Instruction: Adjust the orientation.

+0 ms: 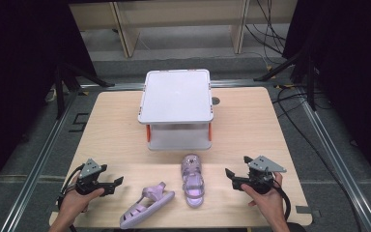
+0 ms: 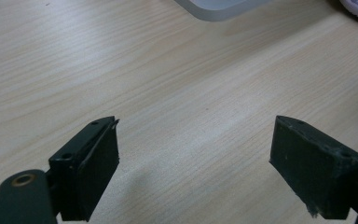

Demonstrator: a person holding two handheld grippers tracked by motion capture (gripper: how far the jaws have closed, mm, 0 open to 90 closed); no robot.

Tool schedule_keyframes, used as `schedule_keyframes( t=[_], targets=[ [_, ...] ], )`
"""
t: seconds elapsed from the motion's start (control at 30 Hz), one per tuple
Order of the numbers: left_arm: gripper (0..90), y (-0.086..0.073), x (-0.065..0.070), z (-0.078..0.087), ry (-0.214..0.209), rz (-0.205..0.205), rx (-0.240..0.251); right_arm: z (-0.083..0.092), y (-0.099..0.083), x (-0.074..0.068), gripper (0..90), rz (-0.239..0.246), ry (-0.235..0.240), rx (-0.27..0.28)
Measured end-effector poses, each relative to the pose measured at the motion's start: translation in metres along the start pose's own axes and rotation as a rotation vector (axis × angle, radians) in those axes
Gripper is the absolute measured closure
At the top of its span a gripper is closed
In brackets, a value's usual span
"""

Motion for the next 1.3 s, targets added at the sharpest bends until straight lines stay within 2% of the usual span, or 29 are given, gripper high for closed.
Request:
schedule_keyframes(
  t=[0.03,0.07,0.1,0.13,0.17,0.2,0.33,0.37,0.47,0.53,0.57,0.63,0.67,0.7,0.73,0.8,0.83,0.9,0.93,0.97,1.0,1.03,1.07,1.13,1.17,1.23,1.27,1.3],
  targets=[
    [14.8,0.001,0.001,-0.001,-0.008,0.011,0.012,0.0,-0.001,0.002,19.3,0.028,-0.008,-0.005],
    [14.8,0.0,0.001,-0.001,-0.005,0.017,0.008,-0.001,-0.002,0.0,19.3,-0.002,0.004,-0.016],
    [14.8,-0.001,0.002,-0.001,-0.002,0.027,0.002,-0.001,-0.002,-0.001,19.4,-0.003,0.011,-0.013],
    [14.8,-0.001,0.001,-0.001,0.001,0.024,0.001,0.0,-0.003,0.0,19.4,0.0,0.001,-0.021],
    [14.8,-0.002,0.0,-0.001,0.009,0.003,-0.012,0.0,-0.003,0.0,19.4,0.003,0.003,-0.021],
    [14.8,-0.002,0.002,-0.001,0.0,0.02,-0.004,0.0,-0.002,0.0,19.3,0.003,0.003,-0.018],
    [14.8,-0.001,0.001,-0.001,0.004,0.013,-0.004,0.0,-0.001,-0.001,19.4,0.027,-0.007,-0.011],
    [14.8,-0.001,0.001,-0.001,0.006,0.012,-0.005,0.0,-0.001,-0.004,19.4,0.006,0.002,-0.018],
    [14.8,-0.001,0.002,-0.001,0.003,0.016,-0.005,-0.002,0.0,-0.005,19.4,0.015,0.004,-0.011],
    [14.8,-0.001,0.002,-0.001,0.002,0.013,-0.005,-0.003,0.002,-0.009,19.2,0.009,0.003,-0.004],
    [14.8,-0.001,0.001,-0.002,0.0,0.0,-0.007,-0.005,0.003,-0.01,19.0,0.017,0.011,-0.002],
    [14.9,-0.002,0.001,-0.002,0.002,0.004,-0.012,-0.005,0.003,-0.013,19.1,0.016,0.016,-0.01],
    [14.8,-0.002,0.001,-0.002,0.002,0.002,-0.012,-0.007,0.007,-0.017,20.8,0.022,0.015,0.003],
    [14.9,-0.002,0.0,-0.002,0.004,0.002,-0.012,-0.008,0.009,-0.022,22.3,0.009,0.04,0.006],
    [14.9,-0.002,0.0,-0.002,0.004,0.002,-0.011,-0.011,0.012,-0.026,23.5,0.024,0.056,0.028],
    [14.9,-0.002,-0.001,-0.002,0.009,-0.005,-0.016,-0.011,0.013,-0.029,24.3,0.035,0.057,0.017],
    [14.8,-0.001,-0.001,-0.002,0.008,-0.014,-0.013,-0.013,0.015,-0.034,25.2,0.041,0.078,0.022],
    [14.8,-0.001,-0.002,-0.002,0.011,-0.016,-0.015,-0.013,0.019,-0.041,29.0,0.089,0.08,0.027],
    [14.9,-0.001,-0.002,-0.002,0.011,-0.016,-0.015,-0.013,0.021,-0.046,30.1,0.073,0.111,0.025],
    [14.8,-0.001,0.0,-0.002,0.004,0.002,-0.007,-0.013,0.023,-0.048,32.5,0.085,0.119,0.036],
    [14.8,-0.001,0.001,-0.002,0.004,0.002,-0.009,-0.013,0.023,-0.048,32.5,0.085,0.119,0.036],
    [14.8,-0.001,0.0,-0.002,0.003,-0.003,-0.01,-0.013,0.027,-0.05,35.3,0.129,0.12,0.06],
    [14.8,-0.001,0.001,-0.002,0.002,-0.004,-0.009,-0.012,0.027,-0.054,35.5,0.132,0.137,0.058],
    [14.8,-0.001,0.0,-0.002,0.001,-0.004,-0.01,-0.013,0.031,-0.063,38.4,0.151,0.181,0.097],
    [14.9,-0.001,0.0,-0.002,0.001,-0.004,-0.01,-0.013,0.031,-0.063,38.4,0.151,0.181,0.097],
    [14.9,-0.001,0.0,-0.002,0.007,0.012,-0.008,-0.014,0.034,-0.07,42.5,0.212,0.195,0.112],
    [14.8,-0.002,0.0,-0.002,0.008,0.017,-0.01,-0.014,0.034,-0.074,43.1,0.208,0.205,0.1],
    [14.9,-0.002,0.0,-0.002,0.008,0.017,-0.01,-0.015,0.034,-0.076,44.1,0.225,0.209,0.096]
  ],
)
Point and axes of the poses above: each handheld gripper's, and its own axes: z roughly backward along the jaws, y roughly out of its top, x roughly to its right, the point moved 8 cm from there along -z, roughly forward along the jaws, and after that the axes turned 8 degrees about z, right-handed, at the moved point
